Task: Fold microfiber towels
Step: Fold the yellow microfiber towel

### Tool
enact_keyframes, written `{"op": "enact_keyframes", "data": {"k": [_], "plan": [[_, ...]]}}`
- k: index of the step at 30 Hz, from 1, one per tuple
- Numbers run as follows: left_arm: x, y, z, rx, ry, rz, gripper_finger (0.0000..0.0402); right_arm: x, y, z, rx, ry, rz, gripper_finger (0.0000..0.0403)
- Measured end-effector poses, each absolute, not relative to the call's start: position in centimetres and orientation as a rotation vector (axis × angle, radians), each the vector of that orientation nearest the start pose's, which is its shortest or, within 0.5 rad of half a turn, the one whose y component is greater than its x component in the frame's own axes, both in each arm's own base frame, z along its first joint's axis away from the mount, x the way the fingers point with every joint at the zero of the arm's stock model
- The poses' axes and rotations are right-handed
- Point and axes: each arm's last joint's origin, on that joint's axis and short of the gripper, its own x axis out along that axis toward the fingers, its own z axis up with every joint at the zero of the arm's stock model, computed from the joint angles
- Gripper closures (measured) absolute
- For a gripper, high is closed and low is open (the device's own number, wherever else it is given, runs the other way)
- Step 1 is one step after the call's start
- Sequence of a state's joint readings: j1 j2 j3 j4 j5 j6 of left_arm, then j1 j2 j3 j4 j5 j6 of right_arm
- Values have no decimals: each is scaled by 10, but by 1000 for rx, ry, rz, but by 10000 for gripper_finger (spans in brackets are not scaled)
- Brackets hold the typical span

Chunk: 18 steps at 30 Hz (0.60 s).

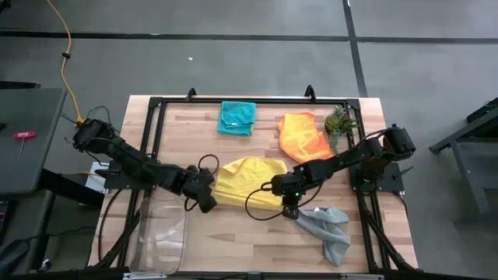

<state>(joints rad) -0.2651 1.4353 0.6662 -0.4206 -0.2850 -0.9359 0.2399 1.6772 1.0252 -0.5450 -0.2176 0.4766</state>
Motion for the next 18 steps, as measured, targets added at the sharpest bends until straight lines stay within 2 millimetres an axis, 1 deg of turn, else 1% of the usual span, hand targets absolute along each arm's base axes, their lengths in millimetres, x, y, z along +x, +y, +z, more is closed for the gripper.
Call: {"op": "enact_keyframes", "data": {"k": [3, 7, 12, 18], "plan": [[234, -45, 149, -499, 1040, 522, 401, 304, 77, 175, 420, 1281, 82, 403], [236, -37, 149, -483, 1051, 507, 401, 303, 73, 174, 461, 1310, 24, 403], [237, -27, 150, -493, 1018, 571, 401, 302, 68, 174, 487, 1309, -74, 403], [241, -14, 151, -514, 968, 624, 401, 302, 57, 173, 537, 1304, -208, 403]]}}
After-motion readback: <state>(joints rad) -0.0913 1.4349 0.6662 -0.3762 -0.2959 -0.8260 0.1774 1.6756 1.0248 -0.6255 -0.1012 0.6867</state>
